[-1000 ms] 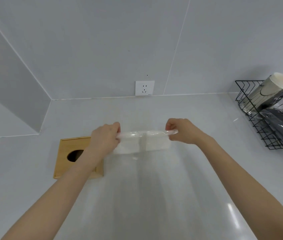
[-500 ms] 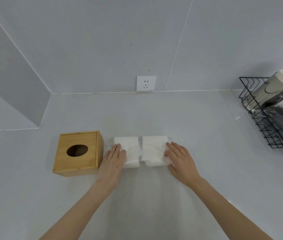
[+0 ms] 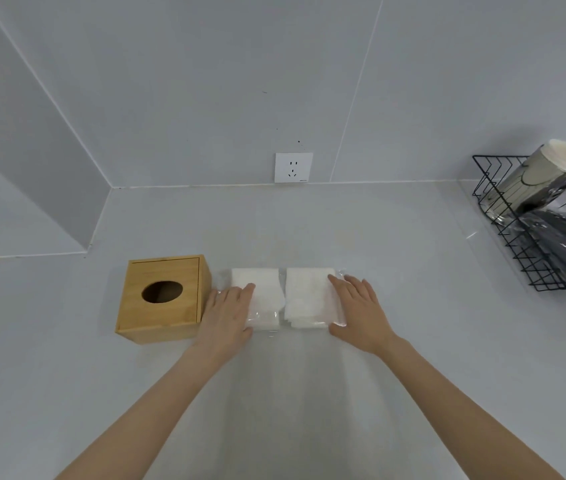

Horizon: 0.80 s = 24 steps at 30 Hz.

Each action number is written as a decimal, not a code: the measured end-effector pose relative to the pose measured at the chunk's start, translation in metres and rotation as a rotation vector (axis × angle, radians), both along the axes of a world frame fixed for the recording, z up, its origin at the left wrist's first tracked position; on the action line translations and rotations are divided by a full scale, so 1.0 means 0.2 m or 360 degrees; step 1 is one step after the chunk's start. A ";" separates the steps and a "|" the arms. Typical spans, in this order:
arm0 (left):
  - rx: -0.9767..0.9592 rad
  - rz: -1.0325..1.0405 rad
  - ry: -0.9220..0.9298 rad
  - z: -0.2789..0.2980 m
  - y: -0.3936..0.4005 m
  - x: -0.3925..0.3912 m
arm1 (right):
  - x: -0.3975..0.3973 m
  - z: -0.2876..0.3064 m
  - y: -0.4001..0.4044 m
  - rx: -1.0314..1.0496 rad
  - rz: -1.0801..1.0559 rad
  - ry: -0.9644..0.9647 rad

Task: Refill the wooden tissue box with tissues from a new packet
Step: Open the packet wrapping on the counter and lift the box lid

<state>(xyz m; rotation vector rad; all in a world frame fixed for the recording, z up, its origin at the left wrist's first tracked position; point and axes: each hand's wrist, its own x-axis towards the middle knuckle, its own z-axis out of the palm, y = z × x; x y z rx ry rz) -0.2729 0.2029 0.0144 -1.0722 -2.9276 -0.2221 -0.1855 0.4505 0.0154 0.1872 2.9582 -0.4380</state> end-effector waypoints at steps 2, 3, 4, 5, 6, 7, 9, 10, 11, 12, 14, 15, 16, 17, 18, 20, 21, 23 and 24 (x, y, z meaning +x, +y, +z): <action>0.0045 -0.0005 -0.0021 0.01 -0.01 0.02 | 0.01 0.03 -0.01 0.0000 -0.0020 0.0010; 0.0050 -0.0021 -0.0011 0.02 -0.02 0.03 | 0.02 0.04 -0.01 -0.0010 -0.0034 0.0029; 0.0049 -0.0044 -0.0015 0.03 -0.03 0.04 | 0.03 0.05 -0.01 -0.0025 -0.0040 0.0046; 0.0048 -0.0074 -0.0039 0.04 -0.04 0.06 | 0.05 0.06 -0.01 -0.0046 -0.0038 0.0056; 0.0037 -0.0107 -0.0068 0.05 -0.05 0.08 | 0.06 0.07 -0.01 -0.0080 -0.0034 0.0075; 0.0027 -0.0139 -0.0082 0.06 -0.06 0.09 | 0.08 0.07 -0.01 -0.0134 -0.0034 0.0095; 0.0047 -0.0187 -0.0094 0.06 -0.08 0.13 | 0.12 0.10 -0.02 -0.0242 -0.0029 0.0110; 0.0075 -0.0212 -0.0102 0.06 -0.09 0.16 | 0.15 0.11 -0.03 -0.0279 -0.0030 0.0085; 0.0099 -0.0234 -0.0106 0.05 -0.10 0.18 | 0.18 0.12 -0.03 -0.0308 -0.0043 0.0037; 0.0116 -0.0248 -0.0106 0.05 -0.11 0.19 | 0.22 0.12 -0.04 -0.0334 -0.0069 -0.0020; 0.0128 -0.0268 -0.0112 0.03 -0.14 0.23 | 0.29 0.11 -0.03 -0.0354 -0.0138 -0.0119; 0.0121 -0.0285 -0.0133 0.02 -0.15 0.25 | 0.32 0.10 -0.03 -0.0342 -0.0157 -0.0152; 0.0108 -0.0306 -0.0147 0.00 -0.17 0.26 | 0.35 0.08 -0.04 -0.0329 -0.0160 -0.0184; 0.0092 -0.0323 -0.0148 -0.02 -0.18 0.28 | 0.38 0.07 -0.04 -0.0319 -0.0157 -0.0216; 0.0086 -0.0341 -0.0149 -0.04 -0.19 0.29 | 0.40 0.06 -0.04 -0.0309 -0.0155 -0.0251; 0.0063 -0.0355 -0.0199 -0.07 -0.22 0.31 | 0.43 0.06 -0.05 -0.0318 -0.0153 -0.0312; 0.0052 -0.0347 -0.0206 -0.08 -0.23 0.32 | 0.44 0.06 -0.06 -0.0326 -0.0147 -0.0318; 0.0026 -0.0307 -0.0259 -0.07 -0.25 0.34 | 0.46 0.06 -0.06 -0.0304 -0.0102 -0.0310; 0.0039 -0.0278 -0.0339 -0.05 -0.25 0.35 | 0.46 0.05 -0.06 -0.0284 -0.0068 -0.0302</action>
